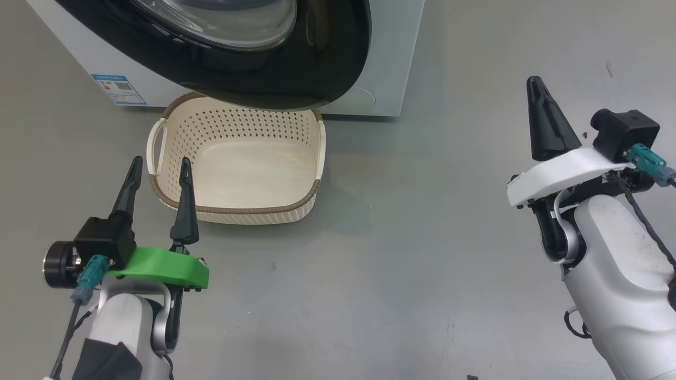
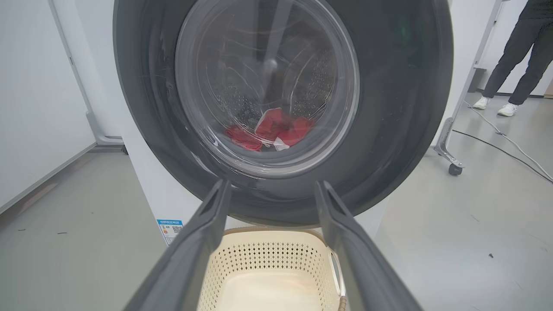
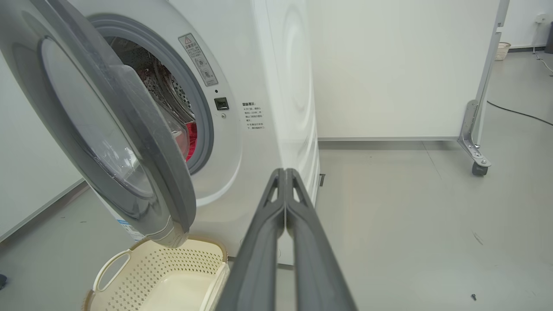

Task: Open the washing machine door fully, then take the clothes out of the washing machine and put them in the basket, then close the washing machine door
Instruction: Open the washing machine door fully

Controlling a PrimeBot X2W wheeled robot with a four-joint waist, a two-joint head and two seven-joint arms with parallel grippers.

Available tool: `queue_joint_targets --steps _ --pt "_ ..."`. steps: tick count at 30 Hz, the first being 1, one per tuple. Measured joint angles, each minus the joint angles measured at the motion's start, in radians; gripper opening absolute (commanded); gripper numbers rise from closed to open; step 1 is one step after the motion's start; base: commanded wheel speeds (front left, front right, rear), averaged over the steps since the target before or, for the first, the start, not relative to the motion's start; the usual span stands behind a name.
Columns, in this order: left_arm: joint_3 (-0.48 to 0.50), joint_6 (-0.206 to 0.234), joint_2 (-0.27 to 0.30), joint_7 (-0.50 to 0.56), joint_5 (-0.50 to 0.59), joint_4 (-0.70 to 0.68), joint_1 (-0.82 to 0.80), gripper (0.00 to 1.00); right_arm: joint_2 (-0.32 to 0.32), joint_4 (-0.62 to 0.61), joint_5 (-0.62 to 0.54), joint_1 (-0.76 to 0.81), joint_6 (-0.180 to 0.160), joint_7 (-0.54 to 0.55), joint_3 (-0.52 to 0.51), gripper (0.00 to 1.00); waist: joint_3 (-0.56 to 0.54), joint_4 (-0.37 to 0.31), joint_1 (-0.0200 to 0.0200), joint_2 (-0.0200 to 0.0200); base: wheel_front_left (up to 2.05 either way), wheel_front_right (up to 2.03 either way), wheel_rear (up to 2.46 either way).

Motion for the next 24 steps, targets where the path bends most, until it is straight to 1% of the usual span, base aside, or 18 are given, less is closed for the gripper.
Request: queue_joint_targets --steps 1,2,5,7,13,17,19,24 --pt "0.003 0.000 0.000 0.000 0.000 -0.001 0.000 1.00 0.003 -0.004 -0.001 0.012 -0.011 -0.023 -0.007 0.68 -0.001 -0.001 0.0000 0.0000 0.00 0.00 0.00" --pt "0.006 0.000 0.000 0.000 0.000 -0.003 0.001 1.00 0.007 -0.010 -0.004 0.021 -0.019 -0.031 -0.012 1.00 -0.001 -0.003 0.0000 0.0000 0.00 0.00 0.00" --pt "0.016 0.000 0.000 0.000 0.000 -0.005 0.004 1.00 0.027 -0.024 -0.010 0.047 -0.029 -0.030 -0.017 1.00 -0.002 -0.008 0.0000 0.0000 0.00 0.00 0.00" --pt "0.019 0.000 0.000 0.000 0.002 -0.005 0.011 1.00 0.041 -0.037 -0.010 0.068 -0.044 -0.029 -0.022 1.00 -0.003 -0.011 0.0000 0.0000 0.00 0.00 0.00" --pt "0.028 -0.002 0.000 0.000 0.008 -0.006 0.017 1.00 0.058 -0.070 -0.021 0.116 -0.068 -0.026 -0.041 1.00 -0.003 -0.019 0.0000 0.0000 0.00 0.00 0.00" --pt "0.032 -0.002 0.000 0.000 0.009 -0.006 0.022 1.00 0.078 -0.093 -0.043 0.140 -0.072 -0.026 -0.049 1.00 -0.003 -0.024 0.0000 0.0000 0.00 0.00 0.00" --pt "0.033 -0.006 0.000 0.000 0.009 -0.007 0.027 1.00 0.085 -0.120 -0.055 0.149 -0.079 -0.026 -0.062 1.00 -0.003 -0.026 0.0000 0.0000 0.00 0.00 0.00" --pt "0.034 -0.010 0.000 0.000 0.010 -0.008 0.033 1.00 0.094 -0.165 -0.078 0.163 -0.079 -0.026 -0.082 1.00 -0.002 -0.031 0.0000 0.0000 0.00 0.00 0.00"
